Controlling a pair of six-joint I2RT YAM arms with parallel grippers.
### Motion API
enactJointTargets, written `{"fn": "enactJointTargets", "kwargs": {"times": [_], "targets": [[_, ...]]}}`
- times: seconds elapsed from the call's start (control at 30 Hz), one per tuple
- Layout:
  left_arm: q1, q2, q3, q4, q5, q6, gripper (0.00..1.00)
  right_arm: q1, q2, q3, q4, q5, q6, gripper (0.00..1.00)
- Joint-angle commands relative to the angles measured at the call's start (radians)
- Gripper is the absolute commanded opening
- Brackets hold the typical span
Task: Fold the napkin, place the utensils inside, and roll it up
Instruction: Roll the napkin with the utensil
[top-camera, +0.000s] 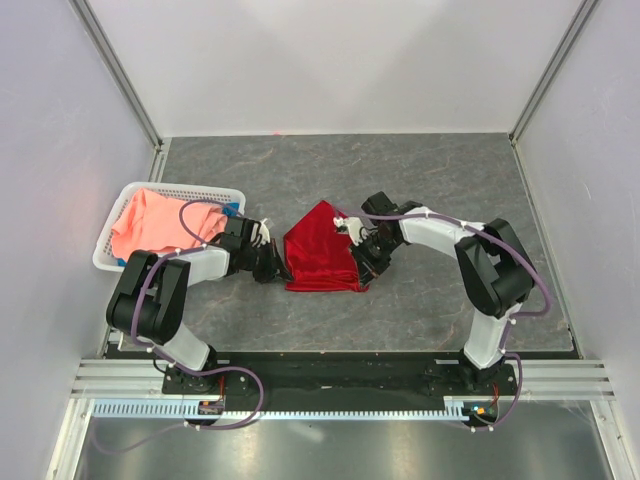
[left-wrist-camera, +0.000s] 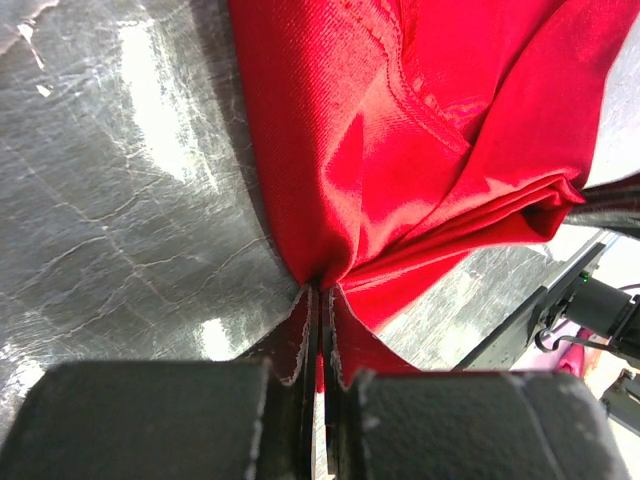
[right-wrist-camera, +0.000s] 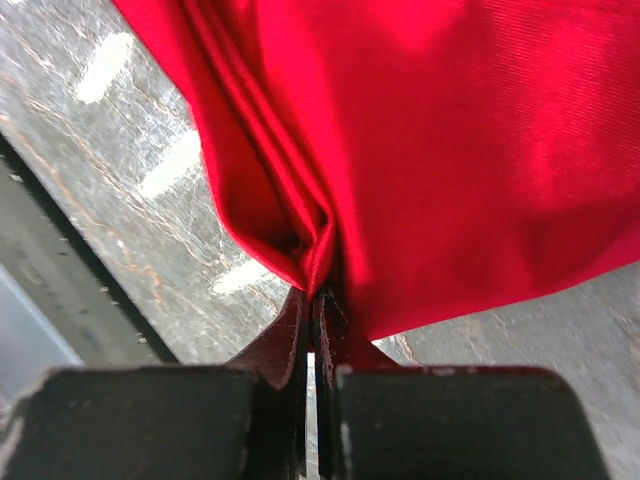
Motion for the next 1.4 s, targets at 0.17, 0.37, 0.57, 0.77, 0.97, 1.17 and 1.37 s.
{"fn": "enactJointTargets", "kwargs": {"times": [0.17, 0.37, 0.57, 0.77, 0.97, 1.17, 1.37], "targets": [[0.006, 0.01, 0.014, -0.059, -0.07, 0.063, 0.02, -0.07, 0.07, 0.079, -0.045, -0.128, 0.025, 0.0], [0.006, 0.014, 0.023, -0.059, -0.053, 0.063, 0.02, -0.07, -0.014, 0.102, -0.048, -0.145, 0.058, 0.36], [0.006, 0.019, 0.031, -0.059, -0.039, 0.057, 0.02, -0.044, -0.178, 0.111, -0.022, 0.022, 0.098, 0.63], [0.006, 0.037, 0.051, -0.079, -0.018, 0.054, 0.02, 0.124, -0.339, 0.015, 0.144, 0.122, 0.106, 0.65], [0.006, 0.05, 0.059, -0.085, -0.006, 0.055, 0.02, 0.25, -0.277, -0.076, 0.327, 0.114, 0.203, 0.65], [0.006, 0.057, 0.062, -0.09, 0.005, 0.054, 0.02, 0.321, -0.189, -0.075, 0.422, 0.191, 0.166, 0.64], [0.006, 0.06, 0.074, -0.098, 0.01, 0.057, 0.02, 0.378, -0.138, -0.071, 0.472, 0.274, 0.065, 0.64]]}}
